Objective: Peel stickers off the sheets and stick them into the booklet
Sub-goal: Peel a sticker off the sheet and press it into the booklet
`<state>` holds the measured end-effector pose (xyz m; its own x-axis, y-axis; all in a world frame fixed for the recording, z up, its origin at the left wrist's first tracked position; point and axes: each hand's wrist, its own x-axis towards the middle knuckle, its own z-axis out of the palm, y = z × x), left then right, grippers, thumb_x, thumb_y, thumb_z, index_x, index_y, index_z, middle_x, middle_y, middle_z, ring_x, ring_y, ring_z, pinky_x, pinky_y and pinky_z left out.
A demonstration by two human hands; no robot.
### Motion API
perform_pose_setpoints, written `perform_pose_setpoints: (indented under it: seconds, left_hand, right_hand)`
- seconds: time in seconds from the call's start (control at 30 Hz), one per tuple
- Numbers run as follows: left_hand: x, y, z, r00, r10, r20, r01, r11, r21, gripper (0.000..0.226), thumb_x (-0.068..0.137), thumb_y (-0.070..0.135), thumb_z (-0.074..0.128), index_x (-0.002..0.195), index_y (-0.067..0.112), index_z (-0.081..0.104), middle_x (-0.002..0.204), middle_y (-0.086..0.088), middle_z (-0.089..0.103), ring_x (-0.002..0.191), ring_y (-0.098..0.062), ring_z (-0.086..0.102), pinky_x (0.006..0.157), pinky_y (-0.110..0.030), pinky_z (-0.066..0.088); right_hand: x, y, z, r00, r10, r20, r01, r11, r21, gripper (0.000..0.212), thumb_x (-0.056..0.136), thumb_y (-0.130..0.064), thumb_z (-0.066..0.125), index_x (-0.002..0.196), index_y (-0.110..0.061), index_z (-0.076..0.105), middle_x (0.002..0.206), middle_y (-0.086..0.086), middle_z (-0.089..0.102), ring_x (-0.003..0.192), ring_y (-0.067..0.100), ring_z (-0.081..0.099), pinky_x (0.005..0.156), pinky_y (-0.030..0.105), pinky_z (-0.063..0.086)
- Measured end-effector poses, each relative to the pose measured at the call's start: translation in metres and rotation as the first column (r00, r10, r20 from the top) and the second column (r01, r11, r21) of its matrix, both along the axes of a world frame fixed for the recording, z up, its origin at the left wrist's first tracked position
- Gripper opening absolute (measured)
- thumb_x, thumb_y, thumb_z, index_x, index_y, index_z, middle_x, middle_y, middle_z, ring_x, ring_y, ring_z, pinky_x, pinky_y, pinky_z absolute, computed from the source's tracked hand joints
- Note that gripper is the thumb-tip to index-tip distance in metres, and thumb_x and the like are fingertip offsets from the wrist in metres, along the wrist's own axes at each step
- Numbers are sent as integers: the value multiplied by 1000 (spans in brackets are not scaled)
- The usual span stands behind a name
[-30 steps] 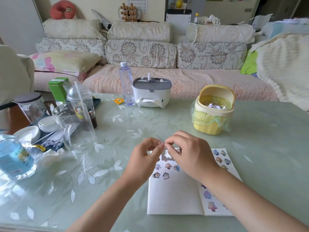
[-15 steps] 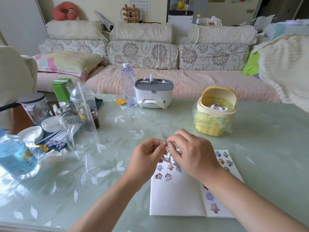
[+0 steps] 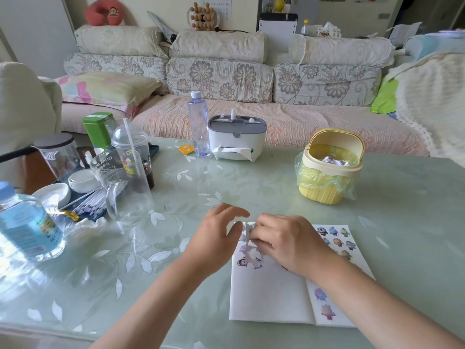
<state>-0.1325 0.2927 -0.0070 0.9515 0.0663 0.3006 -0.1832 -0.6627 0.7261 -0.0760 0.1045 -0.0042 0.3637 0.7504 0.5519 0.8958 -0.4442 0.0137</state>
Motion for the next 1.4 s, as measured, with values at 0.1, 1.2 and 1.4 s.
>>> perform_pose_setpoints:
  seconds: [0.1, 1.2, 1.4]
  left_hand:
    - [5, 11, -18, 994, -103, 17, 97, 972, 216, 26, 96, 11, 57, 105, 29, 75, 112, 15, 64, 107, -8, 52, 91, -20, 42]
    - [-1, 15, -22, 951, -7, -308, 177, 833, 525, 76, 84, 65, 60, 149, 36, 35, 146, 15, 34, 137, -11, 24, 113, -32, 26]
    - [-5, 29, -13, 935, -11, -354, 182, 873, 453, 73, 70, 63, 77, 133, 33, 57, 130, 16, 47, 122, -9, 37, 101, -32, 41]
  right_hand:
    - [-3, 3, -14, 996, 12, -88, -15, 1000, -27, 11, 85, -32, 63, 82, -31, 73, 79, -9, 60, 64, 14, 58, 50, 25, 42]
    - [-17, -19, -10, 921, -271, -279, 299, 952, 62, 29, 71, -9, 76, 77, -33, 62, 89, -19, 61, 56, 5, 44, 51, 24, 42]
    - [-16, -21, -10, 884, -256, -392, 295, 955, 40, 24, 79, -14, 69, 80, -36, 59, 95, -24, 58, 57, 10, 53, 56, 20, 40]
